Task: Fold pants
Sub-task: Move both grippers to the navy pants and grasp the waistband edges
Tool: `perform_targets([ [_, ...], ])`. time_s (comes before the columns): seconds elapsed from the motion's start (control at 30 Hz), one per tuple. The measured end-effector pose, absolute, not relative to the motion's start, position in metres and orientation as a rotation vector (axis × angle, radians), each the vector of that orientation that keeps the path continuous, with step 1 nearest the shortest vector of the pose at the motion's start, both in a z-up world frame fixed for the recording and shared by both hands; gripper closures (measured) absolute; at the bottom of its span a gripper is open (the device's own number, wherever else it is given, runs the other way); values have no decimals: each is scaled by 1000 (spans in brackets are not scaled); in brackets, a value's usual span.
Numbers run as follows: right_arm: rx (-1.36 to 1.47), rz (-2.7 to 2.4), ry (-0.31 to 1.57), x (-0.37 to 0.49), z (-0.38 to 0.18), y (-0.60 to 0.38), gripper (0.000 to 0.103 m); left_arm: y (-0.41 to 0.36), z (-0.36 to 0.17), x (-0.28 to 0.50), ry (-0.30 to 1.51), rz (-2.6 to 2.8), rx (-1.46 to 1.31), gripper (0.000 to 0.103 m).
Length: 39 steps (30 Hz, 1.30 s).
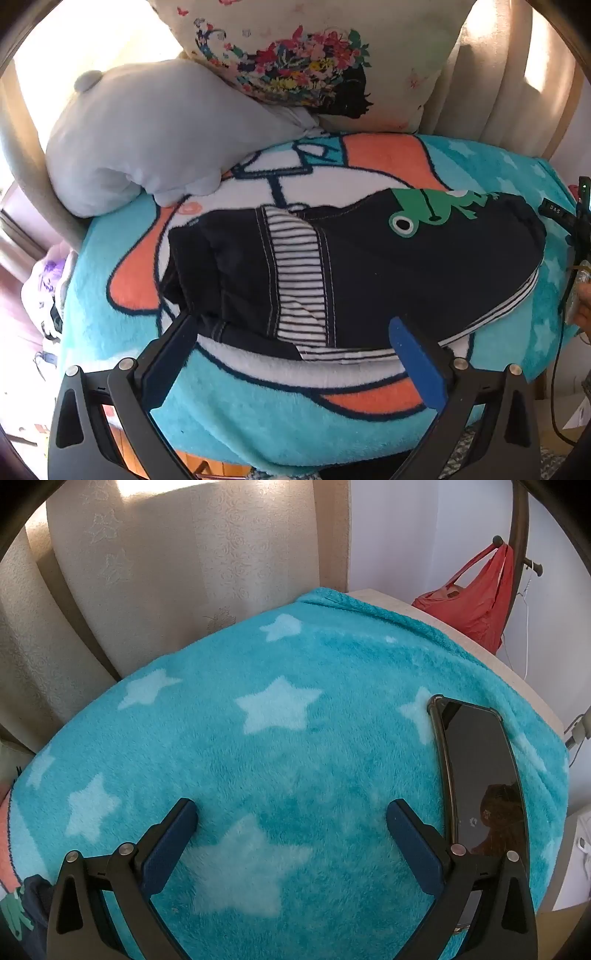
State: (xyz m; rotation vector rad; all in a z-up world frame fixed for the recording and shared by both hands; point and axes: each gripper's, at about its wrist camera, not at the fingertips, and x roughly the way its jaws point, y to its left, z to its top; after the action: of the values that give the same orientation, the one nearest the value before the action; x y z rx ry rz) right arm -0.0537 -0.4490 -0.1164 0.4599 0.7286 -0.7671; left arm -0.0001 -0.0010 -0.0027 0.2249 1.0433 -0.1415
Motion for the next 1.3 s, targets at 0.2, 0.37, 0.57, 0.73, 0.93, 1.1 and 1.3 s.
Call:
perform_targets([
  [0.2, 458, -773, 735, -51, -116, -448, 0, 11, -16, -10, 1085, -184, 136, 5],
  [0.37, 484, -694, 766, -57, -115, -453, 0, 41, -12, 2, 1148, -108, 18, 25],
  [0.57, 416, -595, 875, -56, -115, -449, 0, 97, 5, 14, 1118, 32, -63, 25],
  [0.73, 425, -579, 946, -50, -115, -453, 0, 126, 8, 27, 1116, 67, -166, 34],
  [0.93, 467, -550, 928, -64, -100, -454, 18, 133, 6, 44, 1122, 67, -267, 36],
  [1.1, 615, -287, 806, -99, -70, -420, 18, 125, -21, 51, 1184, 62, -295, 36],
  [1.3, 703, 60, 878, -103, -81, -350, 29, 115, -61, 54, 1288, 53, -392, 39],
])
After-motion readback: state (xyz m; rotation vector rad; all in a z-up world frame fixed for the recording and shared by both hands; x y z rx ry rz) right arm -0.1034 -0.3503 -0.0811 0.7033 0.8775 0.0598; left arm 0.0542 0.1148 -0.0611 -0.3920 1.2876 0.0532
